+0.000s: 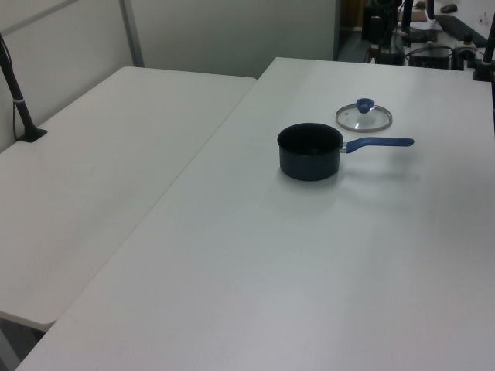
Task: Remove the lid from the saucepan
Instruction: 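Lower the lid onto the table, release the knob, and withdraw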
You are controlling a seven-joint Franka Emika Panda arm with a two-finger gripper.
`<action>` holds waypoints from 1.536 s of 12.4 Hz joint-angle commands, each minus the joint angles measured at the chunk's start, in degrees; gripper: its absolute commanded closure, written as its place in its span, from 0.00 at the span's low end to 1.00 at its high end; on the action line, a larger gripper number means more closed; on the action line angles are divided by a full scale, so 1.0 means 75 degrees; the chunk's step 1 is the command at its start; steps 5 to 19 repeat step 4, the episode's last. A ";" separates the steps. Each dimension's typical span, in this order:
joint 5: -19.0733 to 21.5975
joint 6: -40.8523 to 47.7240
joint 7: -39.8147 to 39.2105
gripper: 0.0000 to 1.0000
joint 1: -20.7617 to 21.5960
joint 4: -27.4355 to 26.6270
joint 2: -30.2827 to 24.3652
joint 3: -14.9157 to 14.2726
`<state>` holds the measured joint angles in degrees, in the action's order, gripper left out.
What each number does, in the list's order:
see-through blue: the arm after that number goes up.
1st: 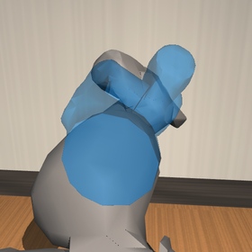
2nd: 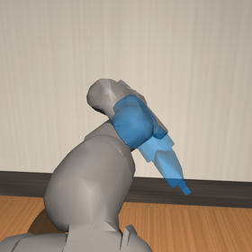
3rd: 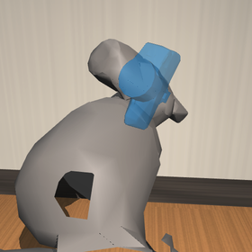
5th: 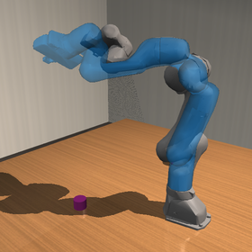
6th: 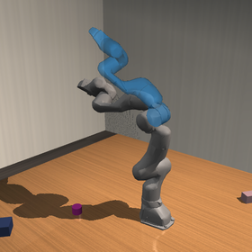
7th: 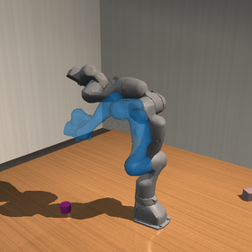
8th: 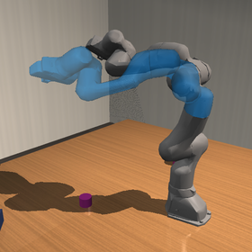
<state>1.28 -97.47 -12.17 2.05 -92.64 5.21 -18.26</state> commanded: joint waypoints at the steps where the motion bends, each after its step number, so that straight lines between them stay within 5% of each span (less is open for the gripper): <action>1: -0.0358 0.0747 0.0943 0.00 0.0465 -0.0258 -0.0437 0.0826; 4: -0.0544 0.0879 0.1561 0.00 0.0862 -0.0246 -0.0367 0.0936; 19: -0.0544 0.0879 0.1561 0.00 0.0862 -0.0246 -0.0367 0.0936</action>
